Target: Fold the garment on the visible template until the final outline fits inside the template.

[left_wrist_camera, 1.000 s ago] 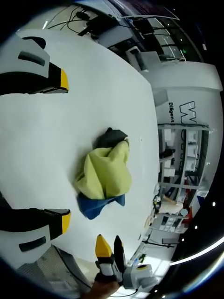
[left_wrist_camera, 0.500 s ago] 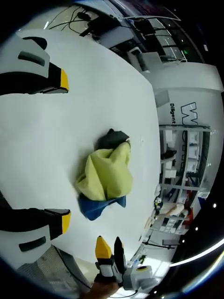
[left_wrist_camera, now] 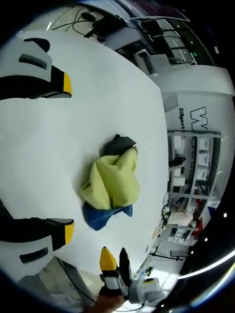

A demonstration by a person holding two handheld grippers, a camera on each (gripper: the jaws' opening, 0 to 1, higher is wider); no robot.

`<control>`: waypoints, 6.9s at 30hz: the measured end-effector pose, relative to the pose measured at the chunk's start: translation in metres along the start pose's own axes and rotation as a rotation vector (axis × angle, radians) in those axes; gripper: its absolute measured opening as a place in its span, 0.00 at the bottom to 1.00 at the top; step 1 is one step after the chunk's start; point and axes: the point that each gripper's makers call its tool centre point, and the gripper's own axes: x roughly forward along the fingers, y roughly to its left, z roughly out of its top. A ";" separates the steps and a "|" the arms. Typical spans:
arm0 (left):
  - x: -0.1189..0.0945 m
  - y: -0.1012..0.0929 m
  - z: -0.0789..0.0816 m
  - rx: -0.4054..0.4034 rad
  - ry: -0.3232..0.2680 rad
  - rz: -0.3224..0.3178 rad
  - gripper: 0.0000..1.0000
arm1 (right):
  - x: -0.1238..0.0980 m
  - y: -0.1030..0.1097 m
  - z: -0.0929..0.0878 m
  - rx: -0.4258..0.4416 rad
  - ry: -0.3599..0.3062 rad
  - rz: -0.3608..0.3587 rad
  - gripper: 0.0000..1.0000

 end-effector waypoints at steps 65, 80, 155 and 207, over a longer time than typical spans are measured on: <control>0.003 0.001 -0.005 0.004 0.030 -0.008 0.98 | 0.000 0.000 0.001 -0.006 -0.002 0.006 0.99; -0.002 0.005 0.012 0.003 -0.003 -0.024 0.97 | -0.001 0.007 0.023 0.004 -0.043 0.071 0.99; 0.161 0.035 0.052 -0.170 0.126 -0.181 0.14 | 0.126 -0.040 0.051 -0.088 0.134 0.146 0.33; 0.105 0.107 0.076 -0.261 0.057 0.003 0.00 | 0.093 -0.116 0.063 -0.177 0.128 -0.092 0.00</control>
